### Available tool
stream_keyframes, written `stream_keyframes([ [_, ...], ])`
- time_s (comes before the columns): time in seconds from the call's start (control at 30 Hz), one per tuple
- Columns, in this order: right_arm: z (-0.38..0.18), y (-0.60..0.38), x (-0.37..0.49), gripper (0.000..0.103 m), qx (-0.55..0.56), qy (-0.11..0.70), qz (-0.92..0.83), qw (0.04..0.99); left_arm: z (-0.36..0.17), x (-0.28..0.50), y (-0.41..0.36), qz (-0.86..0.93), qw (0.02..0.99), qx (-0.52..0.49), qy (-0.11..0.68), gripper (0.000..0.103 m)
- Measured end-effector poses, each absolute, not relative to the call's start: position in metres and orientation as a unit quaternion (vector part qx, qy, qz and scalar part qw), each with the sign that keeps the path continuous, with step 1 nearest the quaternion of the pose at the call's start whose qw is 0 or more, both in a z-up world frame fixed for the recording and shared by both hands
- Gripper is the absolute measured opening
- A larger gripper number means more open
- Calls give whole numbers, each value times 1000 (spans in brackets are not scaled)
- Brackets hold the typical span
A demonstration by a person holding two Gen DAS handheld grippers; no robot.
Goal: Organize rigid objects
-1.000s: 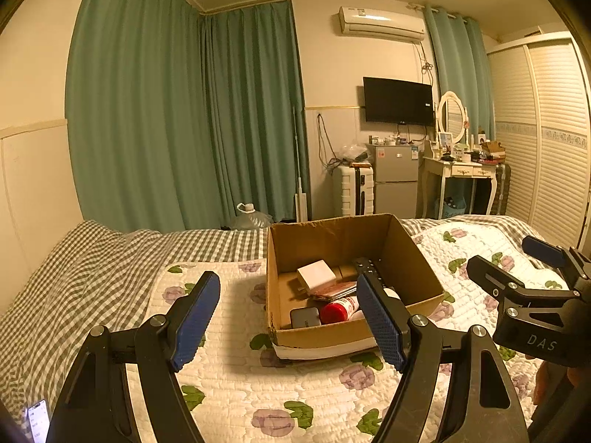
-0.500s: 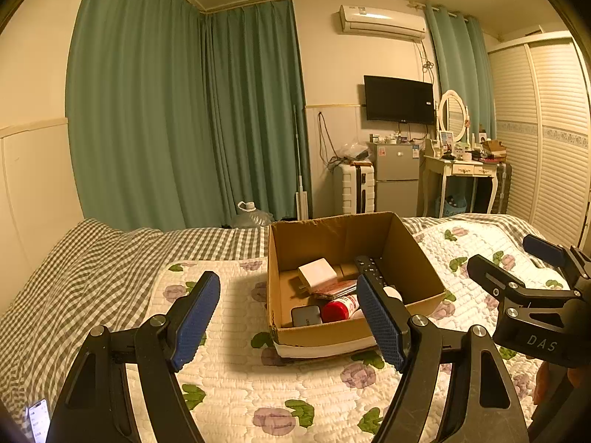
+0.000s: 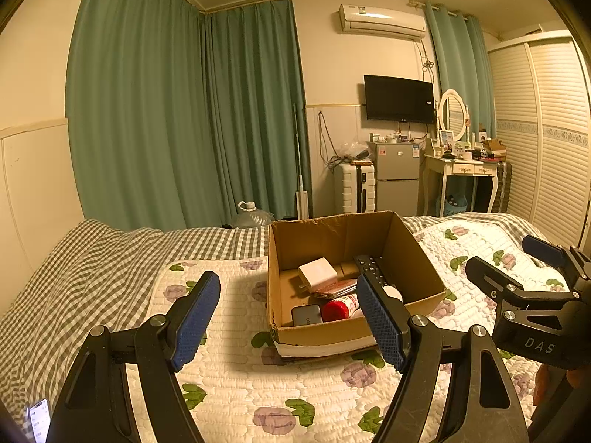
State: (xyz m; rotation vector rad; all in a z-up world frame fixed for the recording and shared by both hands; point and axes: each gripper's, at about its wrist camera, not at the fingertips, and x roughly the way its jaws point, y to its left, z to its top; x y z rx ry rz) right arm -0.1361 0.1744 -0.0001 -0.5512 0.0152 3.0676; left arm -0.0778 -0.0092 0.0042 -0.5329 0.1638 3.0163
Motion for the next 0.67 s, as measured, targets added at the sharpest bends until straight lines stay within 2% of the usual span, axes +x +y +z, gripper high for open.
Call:
stream_keyframes([
  [0.67, -2, 174, -138, 103, -181, 1, 983, 16, 4, -77, -9, 982, 38, -176, 54, 79],
])
